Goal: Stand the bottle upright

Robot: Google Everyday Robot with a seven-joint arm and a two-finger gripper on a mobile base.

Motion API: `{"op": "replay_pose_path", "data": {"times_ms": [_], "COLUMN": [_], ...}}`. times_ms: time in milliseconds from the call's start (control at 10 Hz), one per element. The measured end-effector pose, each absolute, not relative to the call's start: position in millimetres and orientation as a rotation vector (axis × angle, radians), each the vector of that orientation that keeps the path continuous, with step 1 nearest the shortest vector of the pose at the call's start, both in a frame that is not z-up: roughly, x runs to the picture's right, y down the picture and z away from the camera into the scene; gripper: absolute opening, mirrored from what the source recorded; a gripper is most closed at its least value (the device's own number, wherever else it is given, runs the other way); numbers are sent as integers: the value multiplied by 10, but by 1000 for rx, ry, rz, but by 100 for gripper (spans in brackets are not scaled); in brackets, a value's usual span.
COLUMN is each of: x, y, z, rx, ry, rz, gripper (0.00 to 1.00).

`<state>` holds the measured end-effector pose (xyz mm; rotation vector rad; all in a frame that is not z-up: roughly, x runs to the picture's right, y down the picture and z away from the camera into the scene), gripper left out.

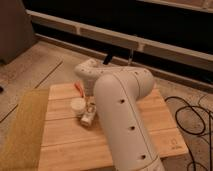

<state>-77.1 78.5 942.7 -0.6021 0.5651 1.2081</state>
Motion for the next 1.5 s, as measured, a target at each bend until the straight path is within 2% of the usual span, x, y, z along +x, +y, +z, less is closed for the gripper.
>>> {"op": "replay_pose_path", "data": {"times_ms": [100, 300, 400, 1500], "x": [-784, -828, -845, -895], "y": [767, 680, 633, -189], "z": [9433, 9425, 9414, 8937], "rx": [-598, -584, -577, -433], "ry": [560, 540, 530, 320], "rz": [1203, 1193, 1191, 1165], "gripper": [31, 8, 1, 0]}}
